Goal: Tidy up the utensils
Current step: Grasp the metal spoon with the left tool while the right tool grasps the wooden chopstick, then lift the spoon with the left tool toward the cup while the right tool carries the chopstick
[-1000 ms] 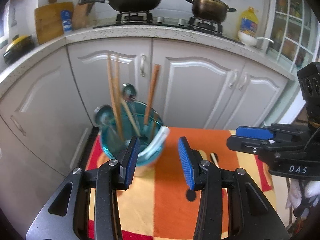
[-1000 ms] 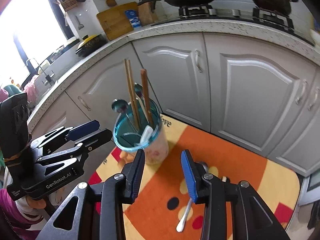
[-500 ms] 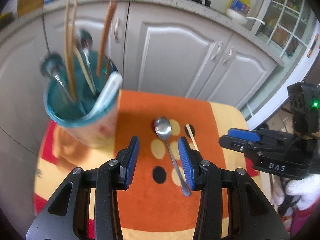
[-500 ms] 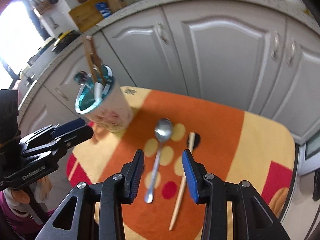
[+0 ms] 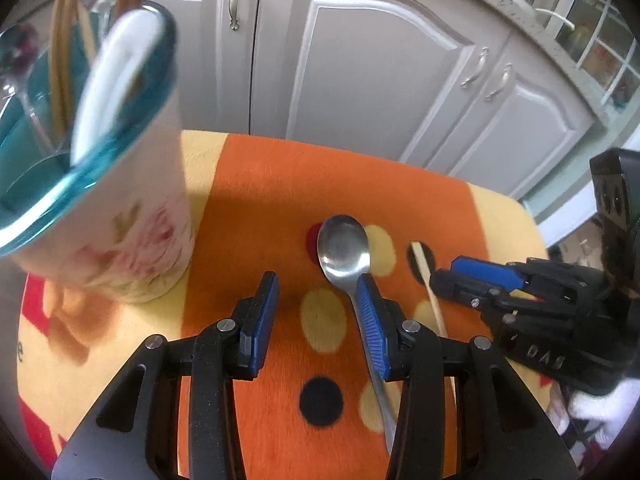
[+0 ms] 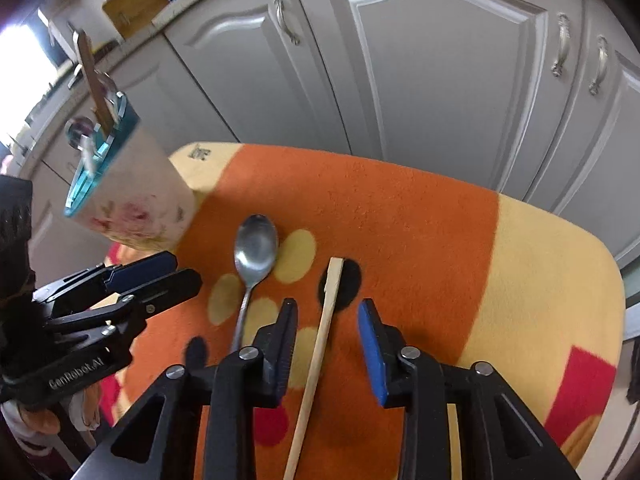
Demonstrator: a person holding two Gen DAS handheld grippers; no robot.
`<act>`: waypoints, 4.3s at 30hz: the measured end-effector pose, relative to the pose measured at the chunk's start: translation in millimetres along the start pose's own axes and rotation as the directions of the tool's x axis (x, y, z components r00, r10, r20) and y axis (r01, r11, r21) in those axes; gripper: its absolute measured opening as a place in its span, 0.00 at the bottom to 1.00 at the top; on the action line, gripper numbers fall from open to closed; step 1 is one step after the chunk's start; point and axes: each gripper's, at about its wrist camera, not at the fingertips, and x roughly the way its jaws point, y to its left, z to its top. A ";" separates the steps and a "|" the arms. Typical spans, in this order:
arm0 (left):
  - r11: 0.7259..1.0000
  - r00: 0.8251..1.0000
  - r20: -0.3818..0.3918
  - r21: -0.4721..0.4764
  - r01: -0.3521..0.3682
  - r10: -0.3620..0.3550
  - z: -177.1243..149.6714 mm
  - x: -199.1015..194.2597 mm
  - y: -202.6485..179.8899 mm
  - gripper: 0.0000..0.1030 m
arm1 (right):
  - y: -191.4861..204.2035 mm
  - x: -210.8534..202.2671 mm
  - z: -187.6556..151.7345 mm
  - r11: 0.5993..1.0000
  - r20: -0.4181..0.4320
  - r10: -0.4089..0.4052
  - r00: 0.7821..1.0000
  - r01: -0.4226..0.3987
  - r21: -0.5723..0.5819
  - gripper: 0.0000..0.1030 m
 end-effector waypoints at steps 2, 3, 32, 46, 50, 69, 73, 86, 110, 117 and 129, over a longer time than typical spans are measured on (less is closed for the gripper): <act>1.000 1.000 -0.001 -0.011 -0.021 0.021 3.9 8.2 -0.6 0.38 | 0.4 10.8 4.3 1.000 -0.018 -0.022 1.000 0.021 -0.022 0.26; 0.999 1.000 0.003 -0.014 -0.031 0.031 5.8 11.5 0.0 0.38 | 1.0 14.4 5.1 0.999 -0.024 -0.021 0.999 0.020 -0.029 0.26; 0.993 0.986 -0.115 0.000 0.118 -0.117 -11.8 20.2 3.7 0.03 | -28.8 -1.7 -3.6 0.998 -0.059 0.035 0.998 -0.038 -0.048 0.16; 0.987 0.983 -0.143 0.095 0.126 -0.112 -10.1 20.2 5.3 0.13 | -13.0 15.9 12.3 0.997 -0.106 0.018 0.994 -0.026 -0.073 0.16; 0.984 0.980 -0.146 0.098 0.148 -0.133 -9.4 18.9 5.1 0.04 | -10.3 17.1 13.4 0.998 -0.090 0.030 0.995 -0.035 -0.052 0.09; 0.981 0.988 0.042 0.133 0.141 -0.148 -8.5 -99.8 13.3 0.01 | 28.7 -113.8 -9.9 0.988 0.141 0.134 0.981 -0.122 -0.091 0.06; 0.982 0.987 0.055 0.125 0.140 -0.148 -15.3 -113.6 18.0 0.01 | 39.4 -124.6 -13.6 0.988 0.165 0.129 0.978 -0.113 -0.102 0.06; 0.985 0.984 0.111 0.116 0.129 -0.142 -25.0 -149.3 30.8 0.01 | 51.5 -80.9 -8.1 0.987 0.064 -0.010 0.998 0.020 -0.157 0.17; 0.991 0.988 0.113 0.088 0.096 -0.106 -25.8 -153.5 45.1 0.01 | 33.1 -69.1 10.1 0.991 0.065 0.026 0.998 -0.017 -0.136 0.06; 0.991 0.985 0.140 0.097 0.091 -0.104 -24.3 -168.9 43.6 0.01 | 54.7 -120.2 10.3 0.984 0.150 0.076 0.986 -0.050 -0.173 0.06; 0.994 0.988 0.114 0.053 0.100 -0.105 -30.3 -161.8 54.9 0.01 | 55.4 -8.8 7.1 0.983 -0.057 -0.049 0.997 0.038 -0.182 0.33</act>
